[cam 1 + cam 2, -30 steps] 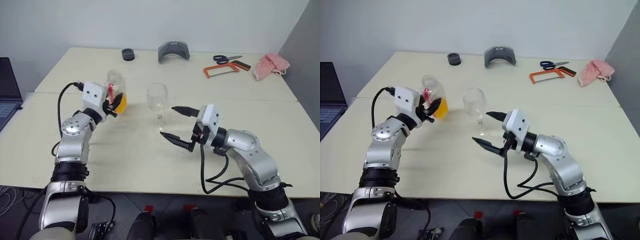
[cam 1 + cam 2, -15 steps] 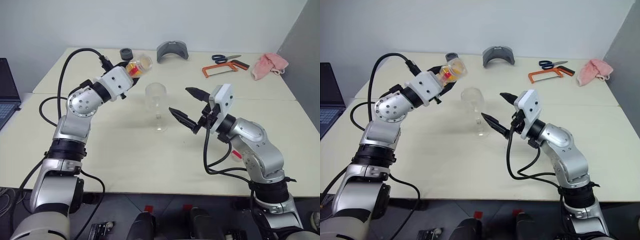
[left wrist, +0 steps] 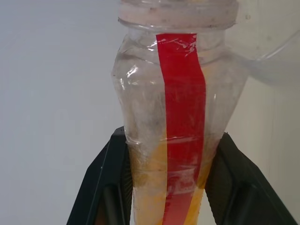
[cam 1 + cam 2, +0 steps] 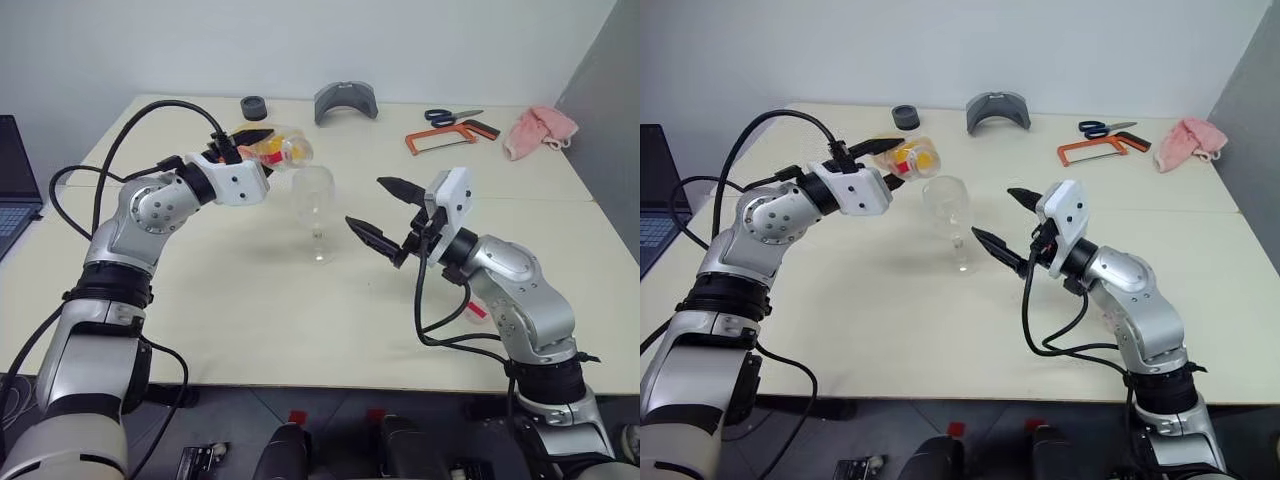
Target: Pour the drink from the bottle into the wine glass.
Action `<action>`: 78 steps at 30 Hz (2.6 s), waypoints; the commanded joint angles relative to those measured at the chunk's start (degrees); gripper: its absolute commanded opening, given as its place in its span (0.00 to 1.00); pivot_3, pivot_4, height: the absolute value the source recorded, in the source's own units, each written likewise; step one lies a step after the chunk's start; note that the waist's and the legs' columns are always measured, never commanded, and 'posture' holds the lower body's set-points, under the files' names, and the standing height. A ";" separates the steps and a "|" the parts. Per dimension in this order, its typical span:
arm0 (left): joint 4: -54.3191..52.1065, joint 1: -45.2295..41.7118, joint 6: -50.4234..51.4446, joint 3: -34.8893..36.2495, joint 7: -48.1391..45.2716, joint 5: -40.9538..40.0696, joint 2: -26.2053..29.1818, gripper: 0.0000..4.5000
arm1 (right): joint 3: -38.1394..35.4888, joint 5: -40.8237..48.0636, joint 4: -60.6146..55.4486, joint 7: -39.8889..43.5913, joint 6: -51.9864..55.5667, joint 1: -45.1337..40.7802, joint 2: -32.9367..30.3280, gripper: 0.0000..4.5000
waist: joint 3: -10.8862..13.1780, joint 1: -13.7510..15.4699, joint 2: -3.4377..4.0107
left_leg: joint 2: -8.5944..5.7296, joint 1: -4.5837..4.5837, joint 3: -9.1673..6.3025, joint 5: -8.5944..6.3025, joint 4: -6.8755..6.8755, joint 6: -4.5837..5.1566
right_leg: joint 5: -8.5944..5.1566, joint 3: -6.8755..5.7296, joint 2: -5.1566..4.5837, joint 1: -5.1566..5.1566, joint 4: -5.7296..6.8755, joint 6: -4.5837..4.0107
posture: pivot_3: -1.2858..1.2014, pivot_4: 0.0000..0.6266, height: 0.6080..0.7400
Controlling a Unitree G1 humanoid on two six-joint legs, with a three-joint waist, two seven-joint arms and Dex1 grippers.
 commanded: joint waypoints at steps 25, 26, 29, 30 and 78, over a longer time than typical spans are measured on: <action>9.19 -10.86 -8.12 -5.47 17.47 15.83 4.08 0.37 | 0.85 -1.32 0.34 5.04 -5.10 2.02 -3.26 1.00 | 0.00 0.00 0.00 | -0.01 -0.01 0.05 0.00 0.01 0.00 | 0.00 0.01 0.01 -0.04 0.03 0.00 | 0.52 0.24 1.00; 9.30 -11.14 -8.10 -5.64 18.05 16.27 4.16 0.37 | 0.86 -1.29 0.29 5.01 -5.09 2.05 -3.27 1.00 | 0.00 0.01 0.00 | -0.01 -0.02 0.04 0.00 0.01 0.00 | 0.00 0.00 0.01 -0.04 0.03 0.00 | 0.52 0.24 1.00; 9.93 -11.84 -8.02 -6.33 19.32 17.28 4.43 0.37 | 0.68 -0.99 0.24 4.78 -4.84 2.00 -3.21 1.00 | 0.00 0.04 -0.01 | -0.01 -0.03 0.04 0.00 0.02 0.00 | 0.00 0.01 -0.01 -0.04 0.03 0.00 | 0.52 0.24 1.00; 10.11 -11.99 -8.05 -6.50 19.75 17.60 4.52 0.37 | 0.58 -0.82 0.18 4.75 -4.74 1.98 -3.25 1.00 | 0.00 0.05 -0.01 | -0.01 -0.03 0.04 0.00 0.03 0.00 | 0.00 0.00 -0.01 -0.04 0.04 0.00 | 0.52 0.24 1.00; 14.43 -17.15 -8.24 -10.95 27.46 22.55 6.32 0.37 | 1.23 0.22 -0.46 4.91 -4.31 3.24 -2.87 1.00 | 0.00 0.02 -0.01 | -0.03 -0.02 0.07 0.01 0.04 -0.01 | 0.00 0.00 -0.01 -0.05 0.07 0.00 | 0.52 0.24 1.00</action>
